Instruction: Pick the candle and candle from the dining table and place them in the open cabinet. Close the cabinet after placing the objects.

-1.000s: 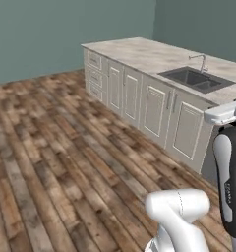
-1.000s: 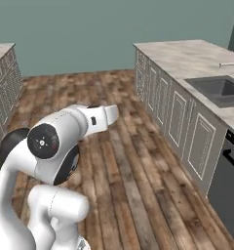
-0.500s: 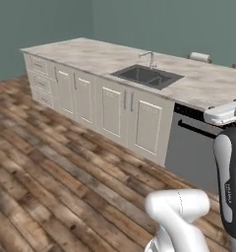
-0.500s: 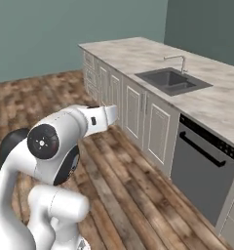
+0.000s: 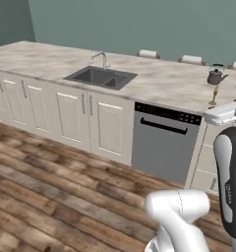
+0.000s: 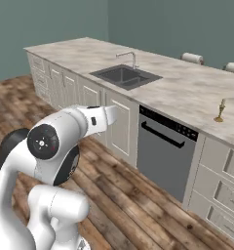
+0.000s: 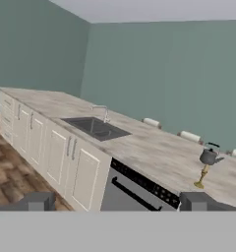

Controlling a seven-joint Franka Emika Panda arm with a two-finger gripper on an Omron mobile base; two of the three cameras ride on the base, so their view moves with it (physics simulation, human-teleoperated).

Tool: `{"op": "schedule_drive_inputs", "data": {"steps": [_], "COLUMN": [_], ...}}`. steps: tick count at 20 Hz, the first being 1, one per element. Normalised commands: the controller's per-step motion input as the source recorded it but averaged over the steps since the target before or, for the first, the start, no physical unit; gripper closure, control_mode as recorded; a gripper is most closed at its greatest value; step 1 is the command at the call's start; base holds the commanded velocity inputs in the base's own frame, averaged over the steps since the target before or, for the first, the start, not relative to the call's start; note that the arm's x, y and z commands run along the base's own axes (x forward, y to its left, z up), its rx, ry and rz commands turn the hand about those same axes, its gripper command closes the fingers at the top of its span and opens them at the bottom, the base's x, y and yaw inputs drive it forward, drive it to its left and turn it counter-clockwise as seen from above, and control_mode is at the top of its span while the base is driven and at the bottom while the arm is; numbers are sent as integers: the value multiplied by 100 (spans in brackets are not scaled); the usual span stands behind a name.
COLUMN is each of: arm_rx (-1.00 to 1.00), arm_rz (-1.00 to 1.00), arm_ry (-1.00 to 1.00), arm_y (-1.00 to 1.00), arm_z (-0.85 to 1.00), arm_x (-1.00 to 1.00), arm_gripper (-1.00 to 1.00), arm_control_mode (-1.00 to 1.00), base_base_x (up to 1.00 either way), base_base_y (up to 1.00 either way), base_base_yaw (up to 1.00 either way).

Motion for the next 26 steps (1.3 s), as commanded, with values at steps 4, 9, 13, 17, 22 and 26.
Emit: {"op": "schedule_drive_inputs", "data": {"steps": [4,9,13,17,22,26], "arm_rx": [0,0,0,0,0,0], "arm_rz": [0,0,0,0,0,0], "arm_ry": [0,0,0,0,0,0], "arm_y": [0,0,0,0,0,0], "arm_z": [0,0,0,0,0,0], "arm_x": [0,0,0,0,0,0], "arm_gripper": [-100,-100,-100,-100,-100,-100], "arm_control_mode": [100,100,100,100,100,100], "base_base_x": [37,46,73,89,94,95], "base_base_y": [0,0,0,-1,-8,0], "base_base_yaw": [-44,-42,-38,-32,-22,-18]}}
